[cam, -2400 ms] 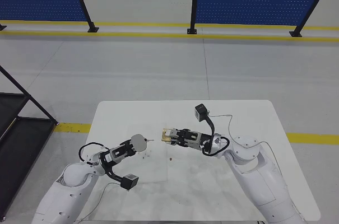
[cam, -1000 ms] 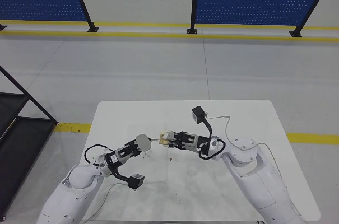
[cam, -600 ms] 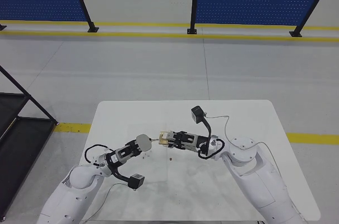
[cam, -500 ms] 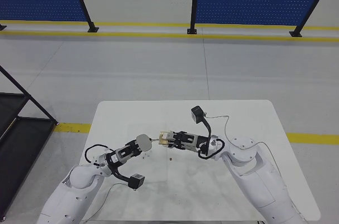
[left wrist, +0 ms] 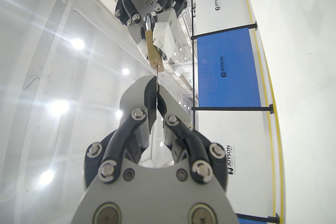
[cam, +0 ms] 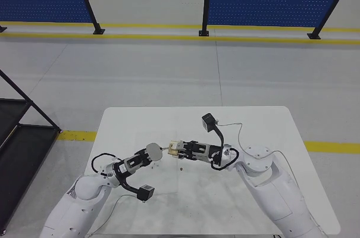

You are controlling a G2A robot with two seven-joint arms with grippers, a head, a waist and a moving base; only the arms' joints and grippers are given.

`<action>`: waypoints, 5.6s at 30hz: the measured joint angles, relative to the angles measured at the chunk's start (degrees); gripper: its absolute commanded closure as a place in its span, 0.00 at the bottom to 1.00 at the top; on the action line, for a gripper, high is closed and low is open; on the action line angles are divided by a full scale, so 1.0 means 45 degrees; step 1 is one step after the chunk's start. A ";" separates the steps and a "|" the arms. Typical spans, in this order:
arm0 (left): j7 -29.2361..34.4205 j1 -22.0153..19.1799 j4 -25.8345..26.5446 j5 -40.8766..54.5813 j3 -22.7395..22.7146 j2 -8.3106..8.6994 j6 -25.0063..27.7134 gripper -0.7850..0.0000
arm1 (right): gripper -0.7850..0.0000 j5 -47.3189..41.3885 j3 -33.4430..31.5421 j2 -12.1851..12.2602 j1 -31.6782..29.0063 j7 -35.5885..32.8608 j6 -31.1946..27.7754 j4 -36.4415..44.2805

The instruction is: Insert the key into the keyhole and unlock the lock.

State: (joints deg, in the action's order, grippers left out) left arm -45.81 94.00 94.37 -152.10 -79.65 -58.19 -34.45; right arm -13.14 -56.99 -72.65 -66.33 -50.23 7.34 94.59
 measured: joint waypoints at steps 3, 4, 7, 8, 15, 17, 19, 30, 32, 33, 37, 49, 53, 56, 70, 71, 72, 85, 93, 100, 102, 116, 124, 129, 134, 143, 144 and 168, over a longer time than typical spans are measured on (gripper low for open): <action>-0.0069 -0.0001 0.0000 0.0003 0.0033 0.0002 0.0003 1.00 | 1.00 -0.0002 0.0035 0.0010 0.0026 -0.0020 -0.0001 -0.0007; -0.0109 -0.0002 0.0001 0.0008 0.0044 0.0004 0.0010 1.00 | 1.00 -0.0002 0.0045 0.0014 0.0035 -0.0027 0.0001 -0.0010; -0.0195 -0.0013 -0.0006 0.0064 0.0053 0.0009 0.0028 1.00 | 1.00 -0.0001 0.0072 0.0024 0.0061 -0.0044 0.0003 -0.0022; -0.0209 -0.0016 -0.0013 0.0082 0.0052 0.0011 0.0028 1.00 | 1.00 -0.0010 0.0080 0.0028 0.0067 -0.0047 0.0000 -0.0024; -0.0342 0.0003 0.0022 0.0133 0.0021 0.0030 0.0033 1.00 | 1.00 -0.0013 0.0101 0.0064 0.0104 -0.0112 -0.0010 -0.0024; -0.0440 0.0011 0.0035 0.0138 0.0007 0.0041 0.0086 1.00 | 1.00 0.0015 0.0097 0.0082 0.0126 -0.0208 -0.0035 -0.0017; -0.0516 0.0022 0.0044 0.0140 -0.0002 0.0051 0.0106 1.00 | 1.00 0.0049 0.0095 0.0098 0.0152 -0.0296 -0.0041 -0.0021; -0.1184 0.0096 0.0027 0.0542 -0.0281 0.0145 0.0361 1.00 | 1.00 0.0482 0.0120 0.0269 0.0667 -0.1929 0.0275 -0.0168; -0.1440 0.0110 0.0011 0.0749 -0.0408 0.0179 0.0460 1.00 | 1.00 0.0484 0.0099 0.0307 0.0870 -0.2412 0.0373 -0.0245; -0.1582 0.0120 0.0006 0.0867 -0.0463 0.0195 0.0508 1.00 | 1.00 0.0468 0.0085 0.0322 0.0972 -0.2641 0.0410 -0.0293; -0.2255 0.0167 -0.0044 0.1241 -0.0738 0.0274 0.0667 1.00 | 1.00 0.0344 0.0077 0.0372 0.1516 -0.3665 0.0576 -0.0576; -0.3812 0.0125 -0.0195 0.2057 -0.0886 0.0398 0.0939 1.00 | 1.00 -0.1515 0.1001 0.0104 0.3636 -0.6094 0.0898 -0.2676; -0.4073 0.0055 -0.0152 0.2254 -0.0778 0.0406 0.1038 1.00 | 1.00 -0.1598 0.1363 -0.0003 0.4015 -0.5905 0.0774 -0.3025; -0.4206 0.0028 -0.0114 0.2316 -0.0714 0.0413 0.1079 1.00 | 1.00 -0.1591 0.1593 -0.0053 0.4138 -0.5796 0.0749 -0.3118; -0.4338 0.0010 -0.0065 0.2413 -0.0549 0.0439 0.1098 1.00 | 1.00 -0.1650 0.1960 -0.0070 0.4293 -0.5827 0.0530 -0.3277; -0.4339 0.0011 -0.0066 0.2420 -0.0538 0.0441 0.1094 1.00 | 1.00 -0.1664 0.1972 -0.0065 0.4283 -0.5829 0.0521 -0.3276; -0.4341 0.0012 -0.0070 0.2426 -0.0530 0.0442 0.1090 1.00 | 1.00 -0.1683 0.1977 -0.0062 0.4275 -0.5824 0.0517 -0.3276; -0.4212 0.0002 -0.0104 0.2412 -0.0457 0.0460 0.1004 1.00 | 1.00 -0.1849 0.2045 -0.0018 0.4184 -0.5667 0.0457 -0.3150; -0.4179 -0.0011 -0.0104 0.2410 -0.0416 0.0474 0.0987 1.00 | 1.00 -0.1884 0.2090 0.0004 0.4177 -0.5529 0.0452 -0.3115; -0.4130 -0.0019 -0.0117 0.2420 -0.0395 0.0485 0.0963 1.00 | 1.00 -0.1960 0.2156 0.0011 0.4189 -0.5480 0.0476 -0.3085; -0.4112 -0.0030 -0.0125 0.2400 -0.0390 0.0489 0.0955 1.00 | 1.00 -0.1972 0.2179 0.0011 0.4193 -0.5452 0.0485 -0.3069; -0.4001 -0.0085 -0.0129 0.2312 -0.0289 0.0505 0.0963 1.00 | 1.00 -0.2012 0.2346 0.0018 0.4216 -0.5322 0.0559 -0.3006; -0.4165 -0.0059 -0.0107 0.2318 -0.0287 0.0534 0.0978 1.00 | 1.00 -0.2059 0.2380 0.0020 0.4293 -0.5311 0.0508 -0.3090; -0.4413 -0.0032 -0.0059 0.2302 -0.0284 0.0564 0.1006 1.00 | 1.00 -0.1952 0.2415 0.0038 0.4393 -0.5421 0.0547 -0.3073; -0.4557 -0.0025 -0.0044 0.2319 -0.0270 0.0585 0.1022 1.00 | 1.00 -0.1787 0.2521 0.0055 0.4524 -0.5706 0.0615 -0.3029; -0.4839 -0.0047 -0.0056 0.2237 -0.0224 0.0629 0.1074 1.00 | 1.00 -0.1604 0.2713 0.0080 0.4714 -0.6234 0.0569 -0.3038; -0.4859 -0.0050 -0.0059 0.2236 -0.0224 0.0634 0.1073 1.00 | 1.00 -0.1598 0.2724 0.0081 0.4731 -0.6261 0.0562 -0.3051; -0.5897 -0.0029 -0.0128 0.2717 -0.0406 0.0789 0.0968 1.00 | 1.00 -0.2071 0.3319 -0.0036 0.5655 -0.7844 0.0695 -0.3638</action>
State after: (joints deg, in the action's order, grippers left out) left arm -72.35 93.87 93.79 -139.88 -81.48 -54.64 -30.10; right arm -22.46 -42.05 -72.81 -40.89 -85.53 10.47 78.22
